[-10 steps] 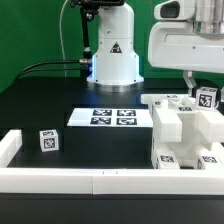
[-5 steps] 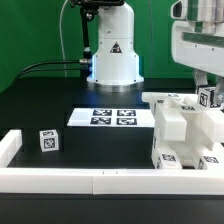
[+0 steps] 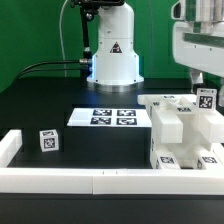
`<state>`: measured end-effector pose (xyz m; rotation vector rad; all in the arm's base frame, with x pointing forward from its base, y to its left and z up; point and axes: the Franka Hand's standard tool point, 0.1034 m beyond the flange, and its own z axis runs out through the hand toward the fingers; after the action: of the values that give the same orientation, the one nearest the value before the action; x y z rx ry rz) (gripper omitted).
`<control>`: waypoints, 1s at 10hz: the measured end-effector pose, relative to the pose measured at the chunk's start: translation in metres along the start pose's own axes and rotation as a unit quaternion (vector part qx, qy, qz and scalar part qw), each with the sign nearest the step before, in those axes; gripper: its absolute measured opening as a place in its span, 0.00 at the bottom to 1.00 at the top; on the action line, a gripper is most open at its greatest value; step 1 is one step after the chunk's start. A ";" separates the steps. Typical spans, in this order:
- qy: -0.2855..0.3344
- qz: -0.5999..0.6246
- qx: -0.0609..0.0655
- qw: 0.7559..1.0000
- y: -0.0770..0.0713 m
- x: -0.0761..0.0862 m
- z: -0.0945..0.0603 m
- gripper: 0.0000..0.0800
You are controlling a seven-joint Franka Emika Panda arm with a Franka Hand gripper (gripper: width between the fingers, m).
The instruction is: Assemble chair
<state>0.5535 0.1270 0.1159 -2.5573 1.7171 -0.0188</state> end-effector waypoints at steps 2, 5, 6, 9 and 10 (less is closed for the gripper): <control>0.000 -0.117 0.002 0.993 -0.001 -0.002 0.000 0.80; 0.000 -0.240 0.001 0.971 0.000 -0.002 0.001 0.81; 0.005 -0.305 -0.004 0.952 0.000 -0.001 0.001 0.81; 0.008 -0.335 -0.007 0.942 0.000 -0.002 0.001 0.65; 0.008 -0.316 -0.006 0.949 0.000 -0.002 0.002 0.65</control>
Offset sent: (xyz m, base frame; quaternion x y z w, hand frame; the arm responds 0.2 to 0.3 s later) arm 0.0000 0.0000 0.0000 0.0000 0.0000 -0.1296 0.9916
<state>0.5524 0.1289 0.1144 -2.9936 0.8296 -0.0577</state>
